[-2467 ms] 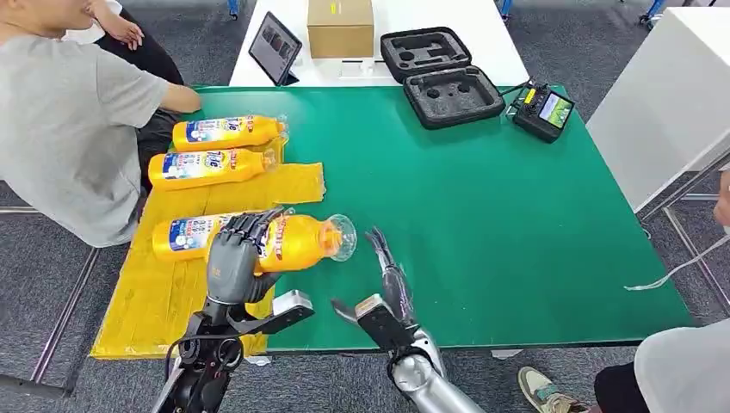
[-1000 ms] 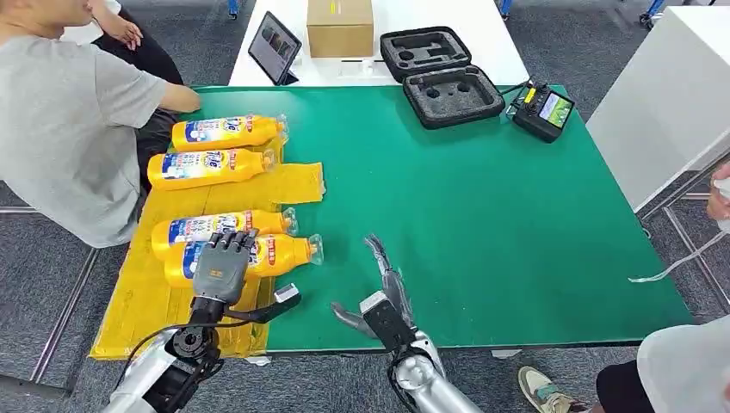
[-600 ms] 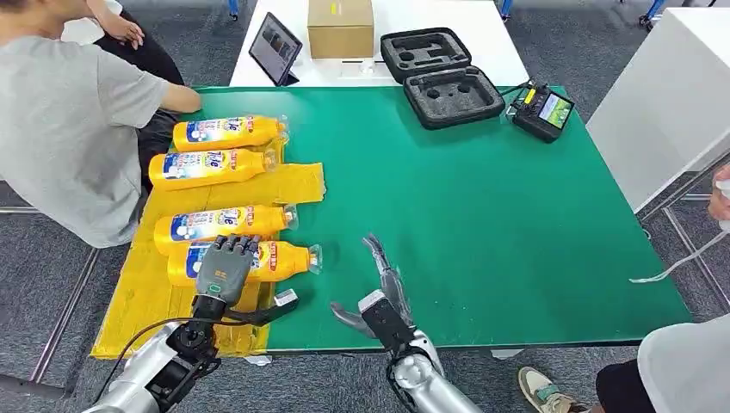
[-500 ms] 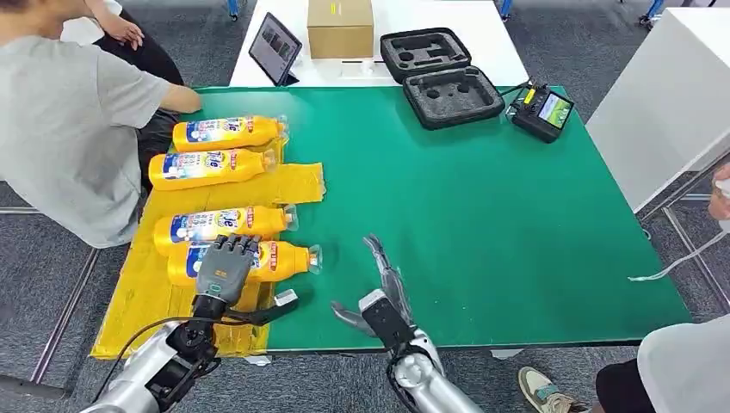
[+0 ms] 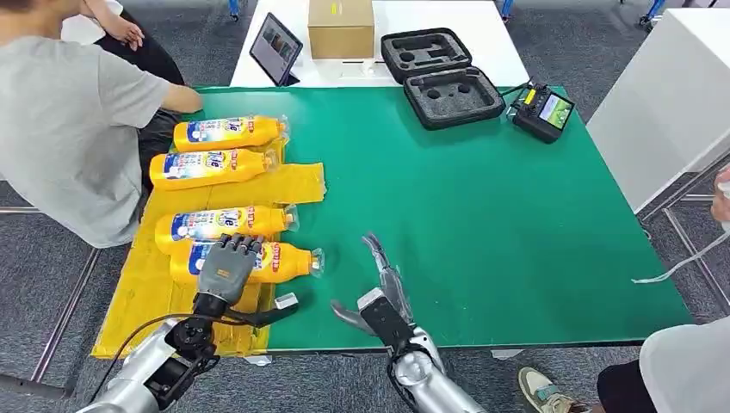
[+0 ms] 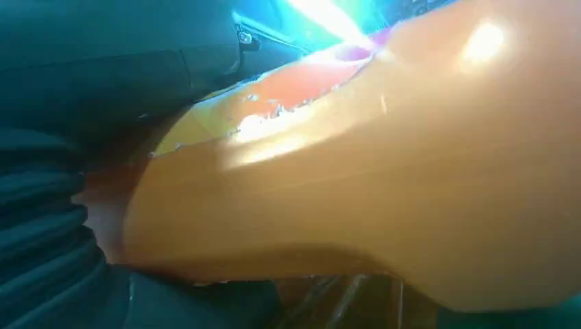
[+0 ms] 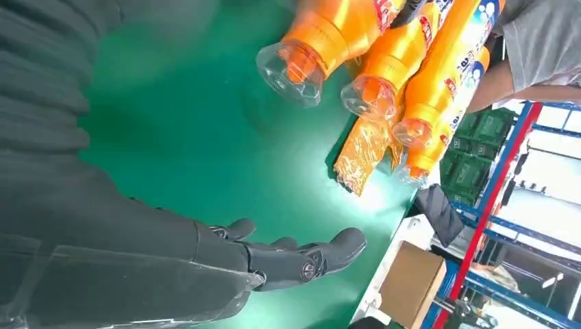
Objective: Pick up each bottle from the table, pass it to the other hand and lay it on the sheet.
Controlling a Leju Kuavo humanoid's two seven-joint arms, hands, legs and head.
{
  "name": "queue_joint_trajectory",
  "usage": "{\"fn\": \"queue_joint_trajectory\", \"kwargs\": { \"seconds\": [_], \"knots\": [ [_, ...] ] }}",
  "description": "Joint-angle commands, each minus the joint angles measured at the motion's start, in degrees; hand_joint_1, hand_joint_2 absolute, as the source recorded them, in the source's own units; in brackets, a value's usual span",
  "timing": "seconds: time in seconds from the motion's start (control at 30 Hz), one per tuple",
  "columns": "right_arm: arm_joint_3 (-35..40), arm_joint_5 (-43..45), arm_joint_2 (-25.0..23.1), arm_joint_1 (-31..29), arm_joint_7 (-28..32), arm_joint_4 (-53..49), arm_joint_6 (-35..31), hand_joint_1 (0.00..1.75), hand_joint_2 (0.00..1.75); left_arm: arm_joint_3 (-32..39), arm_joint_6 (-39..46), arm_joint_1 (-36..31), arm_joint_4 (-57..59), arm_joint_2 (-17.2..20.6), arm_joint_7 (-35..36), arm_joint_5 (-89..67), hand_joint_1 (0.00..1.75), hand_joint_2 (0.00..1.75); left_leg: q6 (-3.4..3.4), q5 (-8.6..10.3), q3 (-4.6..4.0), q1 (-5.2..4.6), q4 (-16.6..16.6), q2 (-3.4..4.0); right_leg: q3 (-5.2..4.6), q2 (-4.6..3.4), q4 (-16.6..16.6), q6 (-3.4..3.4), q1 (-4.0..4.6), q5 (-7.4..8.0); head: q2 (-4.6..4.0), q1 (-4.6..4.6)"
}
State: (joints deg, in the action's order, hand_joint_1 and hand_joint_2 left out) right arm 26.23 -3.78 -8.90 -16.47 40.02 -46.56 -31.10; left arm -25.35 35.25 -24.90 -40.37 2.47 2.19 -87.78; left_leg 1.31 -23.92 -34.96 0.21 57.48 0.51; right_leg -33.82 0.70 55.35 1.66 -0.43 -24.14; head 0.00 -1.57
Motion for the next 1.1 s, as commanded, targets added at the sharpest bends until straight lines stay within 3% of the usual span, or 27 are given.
{"fn": "queue_joint_trajectory", "kwargs": {
  "seconds": [0.03,0.3,0.8,1.0,1.1],
  "knots": [
    [-0.8,0.5,-0.19,-2.62,-0.02,4.17,0.29,0.0,1.75,2.16,-4.98,2.05,0.95,-0.97,-1.48,-0.94,1.75,1.75,-0.04,-0.03,0.16,-0.01,-0.06,0.07,0.12,-0.12,-0.04,-0.03,-0.02,0.0,0.0,0.0],
    [-0.86,0.57,-0.12,-2.65,-0.02,4.63,0.08,0.0,1.75,2.55,-9.97,3.79,-1.24,-0.98,-3.04,-1.46,1.64,1.75,-0.06,-0.09,0.51,-0.02,-0.12,0.12,0.45,-0.2,-0.08,-0.04,-0.02,-0.03,0.0,0.0],
    [-0.57,0.13,-0.2,-2.74,-0.02,4.93,0.02,0.0,1.75,2.24,-14.37,7.34,-7.31,-0.58,-5.02,-2.22,1.62,1.75,-0.07,-0.11,0.71,-0.02,-0.16,0.15,0.65,-0.21,-0.1,-0.06,-0.03,-0.04,0.0,0.0],
    [-0.57,0.13,-0.2,-2.74,-0.02,4.93,0.02,0.0,1.75,2.24,-14.37,7.34,-7.31,-0.58,-5.02,-2.22,1.45,1.75,-0.03,-0.06,0.61,-0.03,-0.12,0.06,0.59,-0.09,-0.08,-0.03,-0.03,-0.02,0.0,0.0],
    [-0.57,0.13,-0.2,-2.74,-0.02,4.93,0.02,0.0,1.75,2.24,-14.37,7.34,-7.31,-0.58,-5.02,-2.22,1.47,1.75,-0.03,-0.06,0.57,-0.03,-0.1,0.03,0.57,-0.04,-0.05,-0.03,-0.04,-0.02,0.0,0.0]
  ]
}}
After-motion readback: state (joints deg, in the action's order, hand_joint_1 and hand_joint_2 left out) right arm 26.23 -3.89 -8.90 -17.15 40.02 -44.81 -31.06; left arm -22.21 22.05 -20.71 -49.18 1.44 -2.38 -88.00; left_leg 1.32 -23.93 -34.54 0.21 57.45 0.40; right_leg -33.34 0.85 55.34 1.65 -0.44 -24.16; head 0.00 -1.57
